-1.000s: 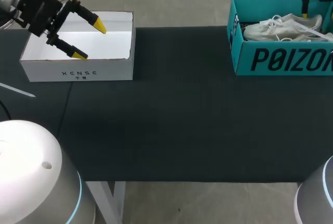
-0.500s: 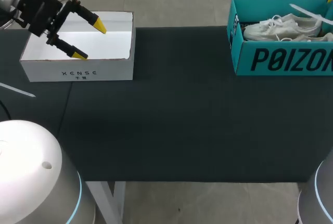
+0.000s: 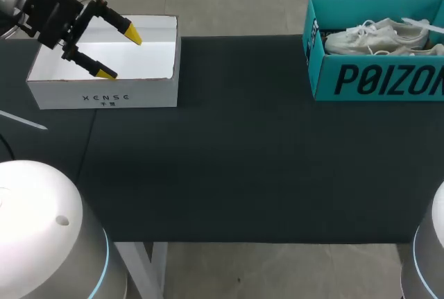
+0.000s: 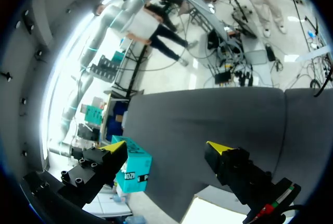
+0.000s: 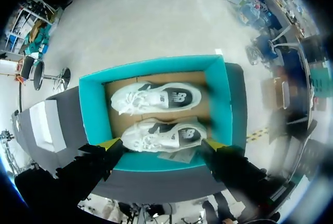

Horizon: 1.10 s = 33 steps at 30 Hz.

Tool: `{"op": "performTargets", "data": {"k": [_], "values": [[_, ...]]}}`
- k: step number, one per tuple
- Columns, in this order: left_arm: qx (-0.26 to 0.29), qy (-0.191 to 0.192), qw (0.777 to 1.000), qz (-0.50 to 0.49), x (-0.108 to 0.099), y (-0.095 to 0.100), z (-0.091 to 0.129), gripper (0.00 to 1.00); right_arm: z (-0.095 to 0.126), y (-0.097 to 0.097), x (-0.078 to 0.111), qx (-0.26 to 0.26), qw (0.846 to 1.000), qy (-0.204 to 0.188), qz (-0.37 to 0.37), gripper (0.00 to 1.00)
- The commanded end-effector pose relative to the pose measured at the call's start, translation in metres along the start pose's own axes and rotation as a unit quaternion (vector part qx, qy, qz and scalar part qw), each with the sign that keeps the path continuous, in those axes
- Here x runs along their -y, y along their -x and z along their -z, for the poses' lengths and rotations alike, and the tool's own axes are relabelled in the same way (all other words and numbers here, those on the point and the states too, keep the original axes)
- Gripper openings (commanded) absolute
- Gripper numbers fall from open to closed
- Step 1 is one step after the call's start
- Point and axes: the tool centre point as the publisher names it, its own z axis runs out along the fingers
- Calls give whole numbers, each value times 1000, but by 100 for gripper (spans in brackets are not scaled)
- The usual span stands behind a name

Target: Take the shoe out of the shoebox, open the shoe tongue, remove and reinsert the insole, then place the shoe into the shoebox

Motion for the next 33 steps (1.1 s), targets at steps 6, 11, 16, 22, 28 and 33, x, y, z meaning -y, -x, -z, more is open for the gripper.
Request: {"op": "performTargets", "data": {"k": [6,11,16,22,28,33], "values": [[-2,0,1000,0,0,0,0,100,-10,-7,20,2,999,44,18,100],[6,105,993,61,-11,14,-5,100,-16,-11,16,9,999,30,19,100],[27,333,895,294,-30,33,3,100,-16,-6,17,1,999,31,15,100],[115,381,775,491,-34,34,19,100,-19,2,15,11,999,33,16,100],[133,412,717,546,-34,34,19,100,-20,5,12,16,999,29,21,100],[134,417,709,552,-34,34,19,100,-27,5,11,29,999,18,37,100]]}}
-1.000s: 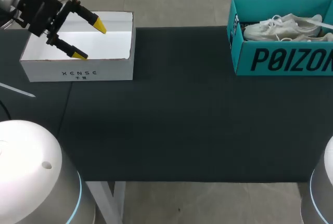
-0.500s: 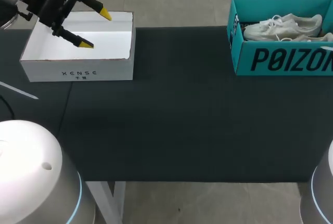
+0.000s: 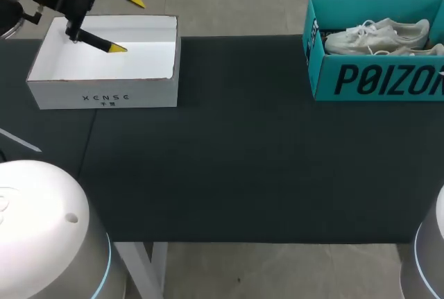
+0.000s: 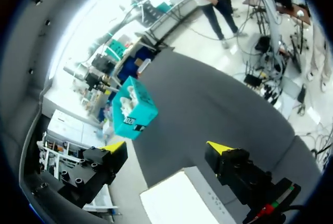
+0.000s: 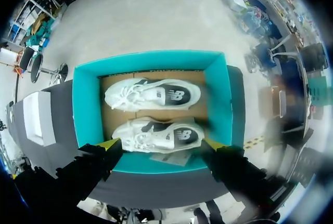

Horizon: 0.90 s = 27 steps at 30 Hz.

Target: Take the shoe out of the shoebox, open the shoe tongue, remove and reinsert the insole, then place the shoe into the shoebox

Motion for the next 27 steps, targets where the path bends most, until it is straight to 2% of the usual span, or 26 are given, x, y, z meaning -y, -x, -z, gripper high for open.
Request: {"op": "performTargets", "data": {"k": [1,2,3,5,9,15,22,27], "values": [[98,267,896,340,8,-8,-1,100,-4,-2,-6,4,1000,-10,5,100],[98,267,896,340,8,-8,-1,100,-5,-3,-6,5,1000,-12,6,100],[120,301,874,361,4,-4,-8,100,-5,-3,-6,6,1000,-13,7,100],[147,323,825,440,-2,7,-15,100,-6,-4,-6,6,1000,-14,7,100],[157,332,781,505,-14,17,-24,100,-4,-5,-3,23,1000,-6,11,100],[169,353,712,583,-43,34,-34,100,2,-2,10,53,998,33,28,100],[181,344,631,672,-63,48,-32,100,7,9,23,53,997,49,15,100],[212,328,568,725,-78,55,-29,100,7,11,37,58,997,50,10,100]]}}
